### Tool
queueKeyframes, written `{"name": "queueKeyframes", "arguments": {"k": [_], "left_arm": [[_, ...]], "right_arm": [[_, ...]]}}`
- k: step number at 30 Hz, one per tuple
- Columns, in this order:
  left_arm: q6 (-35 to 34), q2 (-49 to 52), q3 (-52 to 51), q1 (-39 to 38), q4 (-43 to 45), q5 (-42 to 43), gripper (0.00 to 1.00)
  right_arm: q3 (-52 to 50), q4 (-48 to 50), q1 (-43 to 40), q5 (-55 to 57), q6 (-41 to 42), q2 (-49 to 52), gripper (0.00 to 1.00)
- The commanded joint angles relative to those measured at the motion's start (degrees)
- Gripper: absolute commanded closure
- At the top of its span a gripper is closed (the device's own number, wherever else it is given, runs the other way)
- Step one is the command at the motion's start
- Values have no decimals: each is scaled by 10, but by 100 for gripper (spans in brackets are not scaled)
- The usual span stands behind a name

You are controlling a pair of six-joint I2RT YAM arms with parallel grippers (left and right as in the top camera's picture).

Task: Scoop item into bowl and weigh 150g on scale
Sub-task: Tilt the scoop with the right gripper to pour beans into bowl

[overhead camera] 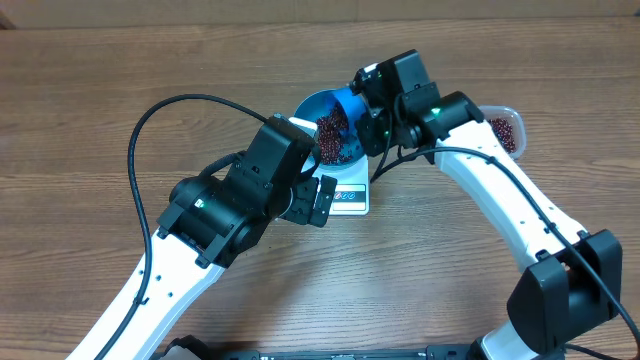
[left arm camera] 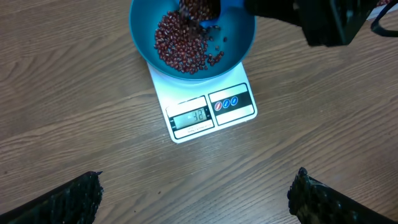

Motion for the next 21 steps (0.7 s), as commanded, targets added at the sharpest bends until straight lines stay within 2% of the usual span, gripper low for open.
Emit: {"name": "queueKeyframes", "arguments": {"k": [1,10,21], "left_arm": [[5,3,5,3,0,-7,1],[5,3,5,3,0,-7,1],[5,3,5,3,0,-7,0]], "right_arm": [[21,0,31,62,-18,-25,96],[21,-7,77,180,-17,-25,96],[21,-7,86,192,-30,-25,96]]}}
